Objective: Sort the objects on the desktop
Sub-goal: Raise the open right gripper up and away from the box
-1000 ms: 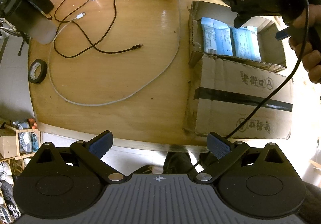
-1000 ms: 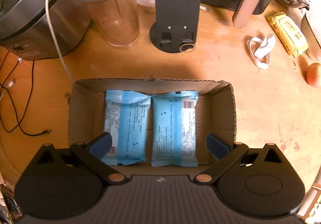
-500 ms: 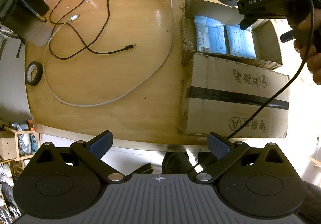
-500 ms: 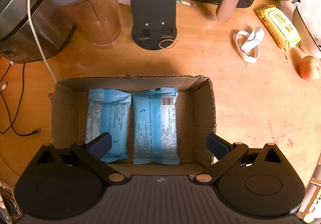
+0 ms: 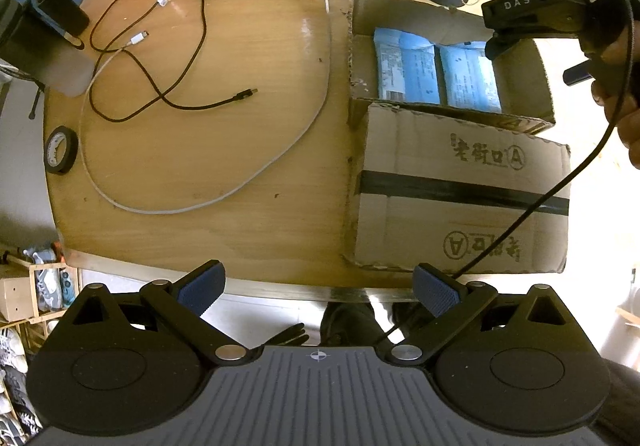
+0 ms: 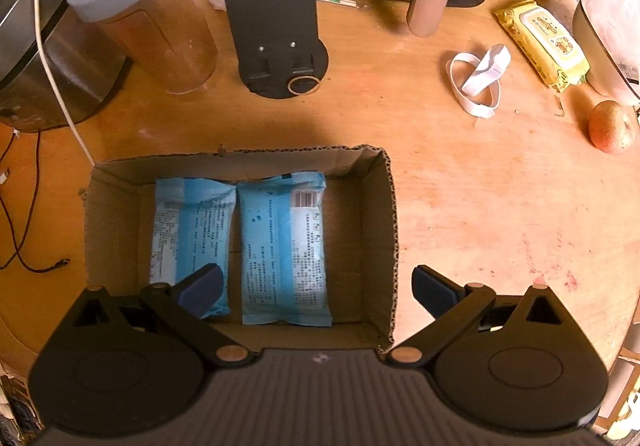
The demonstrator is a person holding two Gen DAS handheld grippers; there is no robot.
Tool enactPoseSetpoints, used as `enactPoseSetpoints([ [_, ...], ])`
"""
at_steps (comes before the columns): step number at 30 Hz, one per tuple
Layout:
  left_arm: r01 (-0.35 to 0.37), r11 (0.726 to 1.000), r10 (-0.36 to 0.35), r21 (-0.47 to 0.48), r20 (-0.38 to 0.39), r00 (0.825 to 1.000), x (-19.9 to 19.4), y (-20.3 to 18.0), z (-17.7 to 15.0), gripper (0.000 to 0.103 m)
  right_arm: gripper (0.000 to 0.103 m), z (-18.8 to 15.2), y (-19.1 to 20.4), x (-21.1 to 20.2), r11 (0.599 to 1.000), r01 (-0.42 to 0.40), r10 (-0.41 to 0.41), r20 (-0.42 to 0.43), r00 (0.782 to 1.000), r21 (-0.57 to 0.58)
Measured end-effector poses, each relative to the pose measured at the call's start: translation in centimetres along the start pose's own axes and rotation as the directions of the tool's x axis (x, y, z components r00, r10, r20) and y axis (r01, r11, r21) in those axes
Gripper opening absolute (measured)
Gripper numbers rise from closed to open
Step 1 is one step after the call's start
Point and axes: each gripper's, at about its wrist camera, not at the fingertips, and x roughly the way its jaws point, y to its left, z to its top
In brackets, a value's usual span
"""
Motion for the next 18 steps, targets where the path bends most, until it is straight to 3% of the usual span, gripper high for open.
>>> enactPoseSetpoints([
  [18,0.003,1.0,-0.003,0.012,0.0,1.0,0.0,-1.5,0.3,0.103,0.103,0.1,-3.3,0.1,1.0,0.012,-0.012,-0.007,1.0,0.024],
])
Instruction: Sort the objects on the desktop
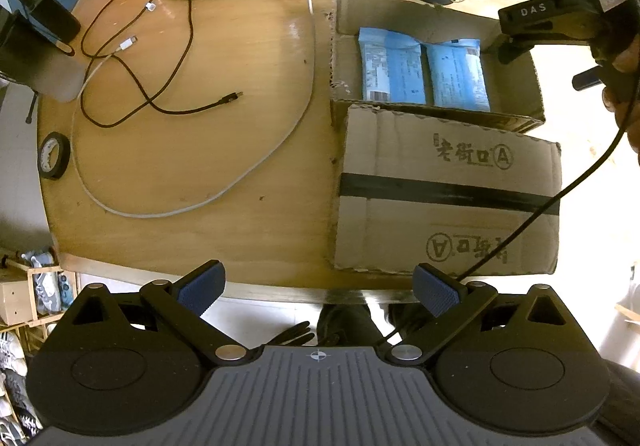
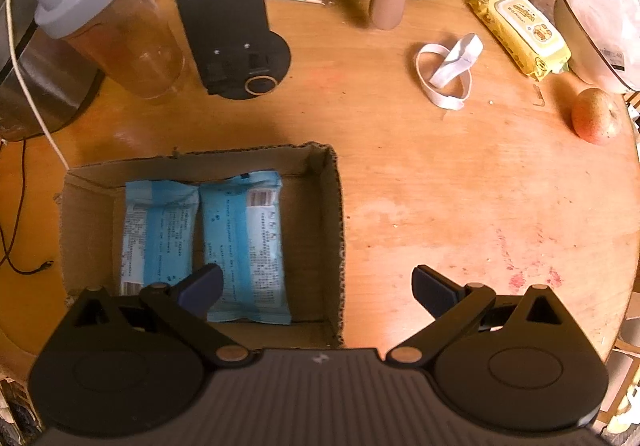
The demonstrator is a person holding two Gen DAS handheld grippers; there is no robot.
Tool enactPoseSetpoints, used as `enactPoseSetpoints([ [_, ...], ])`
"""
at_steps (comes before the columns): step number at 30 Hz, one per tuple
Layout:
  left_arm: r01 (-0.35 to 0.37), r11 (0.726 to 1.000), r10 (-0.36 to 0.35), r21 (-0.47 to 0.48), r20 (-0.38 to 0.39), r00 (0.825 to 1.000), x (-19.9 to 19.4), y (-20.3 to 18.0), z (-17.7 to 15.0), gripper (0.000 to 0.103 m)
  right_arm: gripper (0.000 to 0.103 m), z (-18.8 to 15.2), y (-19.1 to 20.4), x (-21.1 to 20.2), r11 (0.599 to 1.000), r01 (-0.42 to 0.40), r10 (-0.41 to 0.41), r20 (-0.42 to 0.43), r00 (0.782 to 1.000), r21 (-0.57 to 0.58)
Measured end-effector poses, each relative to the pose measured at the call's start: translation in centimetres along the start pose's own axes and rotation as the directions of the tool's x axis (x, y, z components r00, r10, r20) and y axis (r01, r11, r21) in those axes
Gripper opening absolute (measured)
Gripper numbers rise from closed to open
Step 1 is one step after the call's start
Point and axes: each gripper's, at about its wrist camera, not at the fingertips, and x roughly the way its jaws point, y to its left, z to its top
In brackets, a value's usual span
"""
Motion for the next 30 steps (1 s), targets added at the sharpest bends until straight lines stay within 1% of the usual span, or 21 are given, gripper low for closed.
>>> enactPoseSetpoints([
  [10,0.001,1.0,-0.001,0.004,-0.001,1.0,0.0,-0.6,0.1,0.103,0.103,0.1,-1.3,0.2,1.0,0.005,-0.005,-0.002,1.0,0.007],
  [21,0.002,1.0,-0.002,0.008,-0.003,1.0,0.2,-0.9,0.2,0.103,0.103,-0.1,-1.8,0.1,1.0,0.0,0.0,-0.001,1.0,0.011],
  [30,0.008,0.999,-0.008,0.032,0.006,1.0,0.5,-1.1,1.3,0.103,0.103,-0.3,-2.0,-0.1,1.0,-0.004,0.004,0.001,1.0,0.012],
])
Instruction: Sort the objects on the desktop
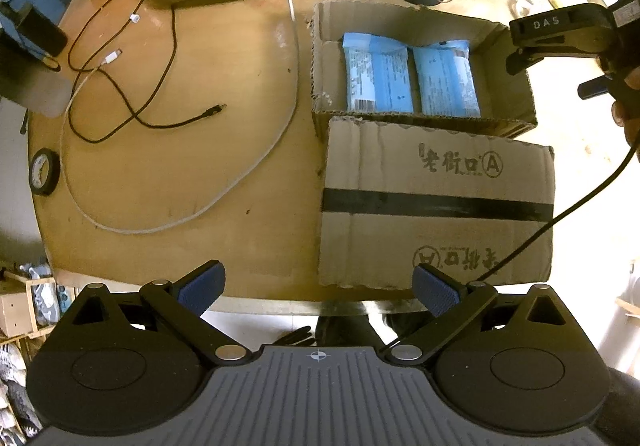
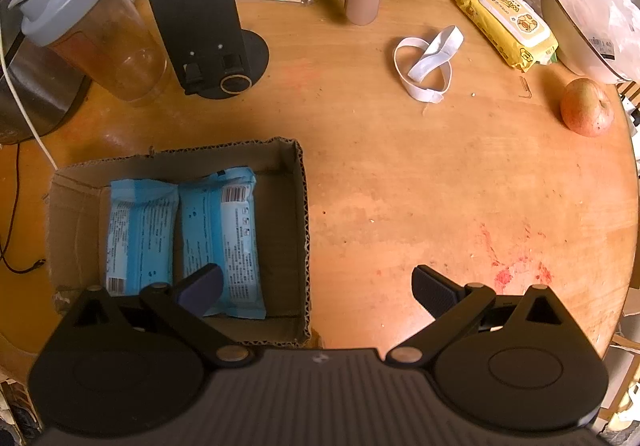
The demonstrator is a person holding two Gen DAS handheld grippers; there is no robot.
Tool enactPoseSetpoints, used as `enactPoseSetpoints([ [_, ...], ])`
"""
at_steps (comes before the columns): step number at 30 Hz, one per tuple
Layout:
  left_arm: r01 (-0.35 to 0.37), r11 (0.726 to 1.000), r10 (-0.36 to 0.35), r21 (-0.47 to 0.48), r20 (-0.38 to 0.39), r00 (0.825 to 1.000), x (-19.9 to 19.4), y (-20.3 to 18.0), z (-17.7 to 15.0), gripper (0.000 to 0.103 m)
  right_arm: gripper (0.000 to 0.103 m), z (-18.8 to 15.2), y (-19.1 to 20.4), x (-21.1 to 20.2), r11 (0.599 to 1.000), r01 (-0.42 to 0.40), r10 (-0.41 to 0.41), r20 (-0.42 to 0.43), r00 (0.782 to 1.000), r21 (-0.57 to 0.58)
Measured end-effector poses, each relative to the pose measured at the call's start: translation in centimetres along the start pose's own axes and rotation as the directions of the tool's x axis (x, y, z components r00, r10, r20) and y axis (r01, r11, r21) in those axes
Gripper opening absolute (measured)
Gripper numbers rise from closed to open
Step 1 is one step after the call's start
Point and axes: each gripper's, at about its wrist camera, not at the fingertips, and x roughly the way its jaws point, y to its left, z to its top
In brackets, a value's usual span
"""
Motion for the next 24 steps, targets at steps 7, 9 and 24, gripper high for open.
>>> enactPoseSetpoints([
  [7,0.001,1.0,-0.001,0.025,0.017,1.0,0.1,-0.3,1.2,0.103,0.103,-0.1,0.0,-0.1,1.0,0.0,0.0,0.003,1.0,0.002],
  [9,-0.001,1.0,0.0,0.031,0.02,1.0,0.1,-0.4,1.5,0.103,0.103,-0.2,0.0,-0.1,1.0,0.0,0.0,0.004,1.0,0.002],
  [24,0.003,0.999,-0.005,0.045,0.034,0.999,0.7,-0.4,4.1,0.103,0.103,-0.4,-0.1,-0.1,1.0,-0.01,0.01,0.001,1.0,0.01],
])
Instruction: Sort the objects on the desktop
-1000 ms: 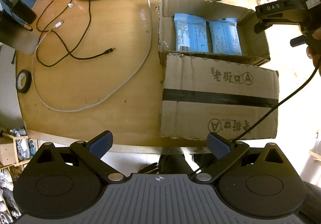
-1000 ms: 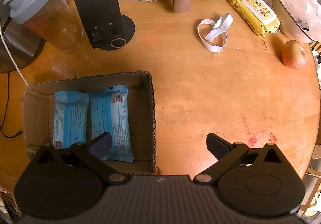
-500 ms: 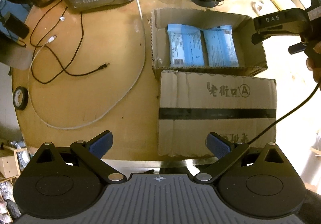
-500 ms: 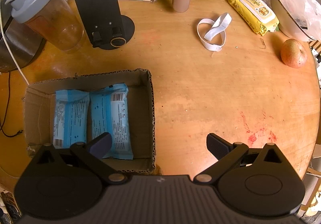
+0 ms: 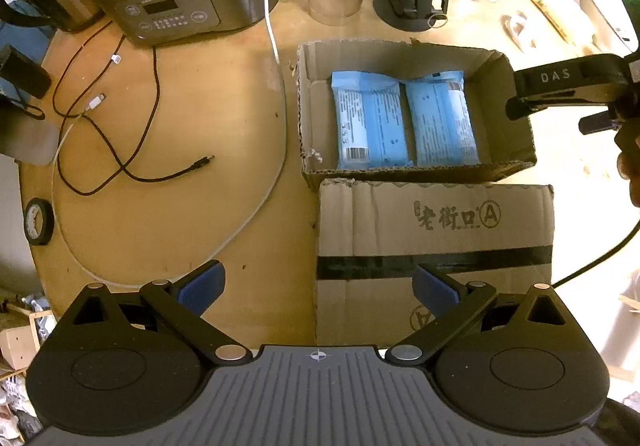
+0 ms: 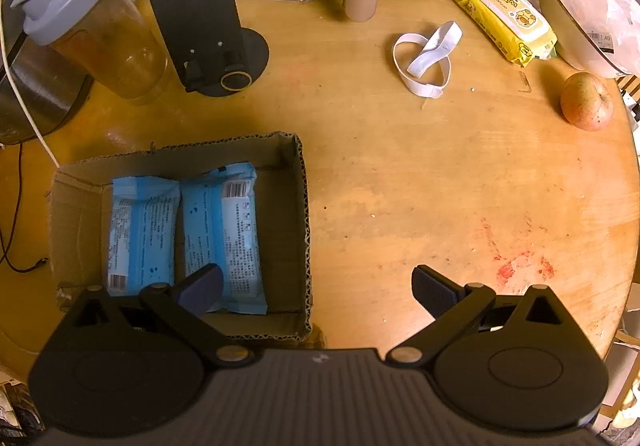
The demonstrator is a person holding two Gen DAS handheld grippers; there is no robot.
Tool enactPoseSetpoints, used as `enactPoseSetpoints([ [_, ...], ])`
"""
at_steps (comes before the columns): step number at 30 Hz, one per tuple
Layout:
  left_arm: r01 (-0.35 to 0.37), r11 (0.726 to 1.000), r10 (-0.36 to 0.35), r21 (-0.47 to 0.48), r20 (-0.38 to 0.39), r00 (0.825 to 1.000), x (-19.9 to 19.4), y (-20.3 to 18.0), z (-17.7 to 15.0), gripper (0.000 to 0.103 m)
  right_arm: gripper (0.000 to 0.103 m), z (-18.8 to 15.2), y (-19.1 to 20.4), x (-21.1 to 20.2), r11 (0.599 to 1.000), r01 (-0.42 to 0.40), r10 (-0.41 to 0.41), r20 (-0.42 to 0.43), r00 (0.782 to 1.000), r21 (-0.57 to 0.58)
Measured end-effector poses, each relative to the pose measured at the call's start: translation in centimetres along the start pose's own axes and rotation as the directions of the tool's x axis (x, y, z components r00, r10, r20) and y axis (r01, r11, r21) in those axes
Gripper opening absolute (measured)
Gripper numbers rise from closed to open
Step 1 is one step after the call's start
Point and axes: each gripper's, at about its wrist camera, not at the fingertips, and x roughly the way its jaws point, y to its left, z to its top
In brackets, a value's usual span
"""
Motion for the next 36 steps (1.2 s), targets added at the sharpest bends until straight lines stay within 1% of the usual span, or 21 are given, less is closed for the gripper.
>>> enactPoseSetpoints([
  [15,0.003,1.0,-0.003,-0.003,-0.016,1.0,0.5,0.2,0.5,0.103,0.103,-0.8,-0.1,-0.2,1.0,-0.004,0.004,-0.007,1.0,-0.009],
  [20,0.005,1.0,-0.005,-0.001,-0.021,1.0,0.7,0.1,0.4,0.103,0.103,-1.5,0.0,-0.2,1.0,0.002,-0.002,-0.018,1.0,-0.017],
  [26,0.006,1.0,-0.006,-0.004,-0.023,1.0,0.7,0.2,0.4,0.103,0.103,-2.6,-0.2,-0.4,1.0,-0.007,0.007,-0.017,1.0,0.0],
  [36,0.007,1.0,-0.007,-0.005,-0.027,1.0,0.9,0.3,0.4,0.103,0.103,-4.5,0.0,-1.1,1.0,-0.013,0.013,-0.025,1.0,-0.005],
])
